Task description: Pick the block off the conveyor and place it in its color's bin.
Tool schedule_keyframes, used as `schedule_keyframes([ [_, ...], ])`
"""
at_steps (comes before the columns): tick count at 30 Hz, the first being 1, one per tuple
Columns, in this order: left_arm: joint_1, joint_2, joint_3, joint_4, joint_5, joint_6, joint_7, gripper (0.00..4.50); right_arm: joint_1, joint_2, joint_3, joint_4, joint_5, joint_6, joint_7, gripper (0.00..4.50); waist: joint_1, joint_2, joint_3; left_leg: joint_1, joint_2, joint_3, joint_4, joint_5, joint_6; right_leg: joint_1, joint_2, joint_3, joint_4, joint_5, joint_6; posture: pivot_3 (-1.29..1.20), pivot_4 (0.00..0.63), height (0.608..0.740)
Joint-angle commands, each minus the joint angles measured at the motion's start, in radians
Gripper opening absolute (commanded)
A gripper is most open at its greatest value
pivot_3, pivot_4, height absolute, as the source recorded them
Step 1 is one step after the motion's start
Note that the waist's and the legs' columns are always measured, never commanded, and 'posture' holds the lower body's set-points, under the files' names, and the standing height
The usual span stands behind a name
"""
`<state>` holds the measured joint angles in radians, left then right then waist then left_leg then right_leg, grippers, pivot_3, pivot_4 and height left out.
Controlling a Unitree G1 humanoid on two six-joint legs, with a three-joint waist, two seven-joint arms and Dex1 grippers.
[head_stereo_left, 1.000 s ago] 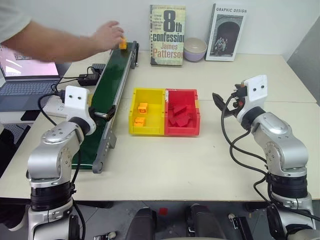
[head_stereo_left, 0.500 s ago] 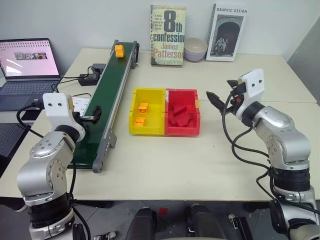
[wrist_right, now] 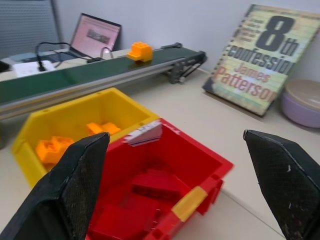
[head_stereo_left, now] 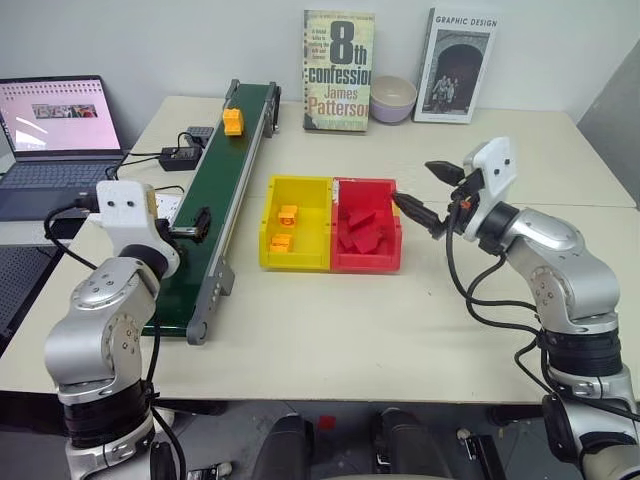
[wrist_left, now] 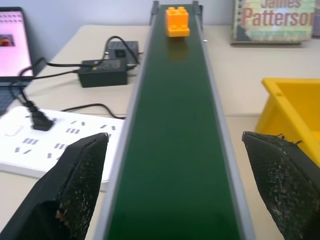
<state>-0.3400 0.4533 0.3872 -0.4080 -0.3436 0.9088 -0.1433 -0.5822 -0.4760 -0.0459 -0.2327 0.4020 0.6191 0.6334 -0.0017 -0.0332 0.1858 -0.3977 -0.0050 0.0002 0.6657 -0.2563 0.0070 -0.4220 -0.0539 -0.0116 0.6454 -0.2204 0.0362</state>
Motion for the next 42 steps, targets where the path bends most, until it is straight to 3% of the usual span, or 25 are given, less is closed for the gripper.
schedule_keyframes([
  [1, -0.039, 0.018, -0.019, 0.017, 0.012, -0.029, -0.005, 4.47, -0.078, -0.013, 0.005, -0.047, 0.07, -0.004, 0.082, 4.5, 0.0, 0.0, 0.0, 0.0, 0.0, 0.0, 0.0, 0.0, 0.0, 0.0, 0.0, 0.0, 0.0, 0.0, 0.0, 0.0, 0.15, 0.74],
  [7, -0.077, 0.019, -0.041, 0.078, 0.031, -0.036, 0.004, 4.47, -0.13, -0.027, -0.003, -0.112, 0.266, 0.124, 0.195, 4.5, 0.0, 0.0, 0.0, 0.0, 0.0, 0.0, 0.0, 0.0, 0.0, 0.0, 0.0, 0.0, 0.0, 0.0, 0.0, 0.0, 0.15, 0.74],
  [13, -0.089, -0.005, -0.051, 0.113, 0.057, -0.063, 0.035, 4.47, -0.143, -0.06, 0.007, -0.12, 0.318, 0.169, 0.226, 4.5, 0.0, 0.0, 0.0, -0.001, 0.0, -0.001, -0.001, 0.0, 0.0, 0.0, -0.002, 0.0, -0.001, 0.0, 0.0, 0.0, 0.15, 0.74],
  [41, -0.215, -0.06, -0.11, 0.403, 0.134, -0.205, 0.089, 4.47, -0.152, -0.119, -0.01, -0.181, 0.379, 0.254, 0.164, 4.5, 0.002, 0.0, 0.0, -0.001, 0.0, -0.001, 0.0, 0.0, 0.0, 0.0, -0.003, 0.0, -0.001, 0.0, 0.0, 0.0, 0.15, 0.74],
  [42, -0.216, -0.059, -0.106, 0.403, 0.131, -0.208, 0.086, 4.31, -0.154, -0.119, -0.011, -0.182, 0.383, 0.259, 0.158, 4.5, 0.002, 0.0, 0.0, -0.001, 0.0, -0.001, 0.0, 0.0, 0.0, -0.001, -0.003, 0.0, -0.001, 0.0, 0.0, 0.0, 0.15, 0.74],
])
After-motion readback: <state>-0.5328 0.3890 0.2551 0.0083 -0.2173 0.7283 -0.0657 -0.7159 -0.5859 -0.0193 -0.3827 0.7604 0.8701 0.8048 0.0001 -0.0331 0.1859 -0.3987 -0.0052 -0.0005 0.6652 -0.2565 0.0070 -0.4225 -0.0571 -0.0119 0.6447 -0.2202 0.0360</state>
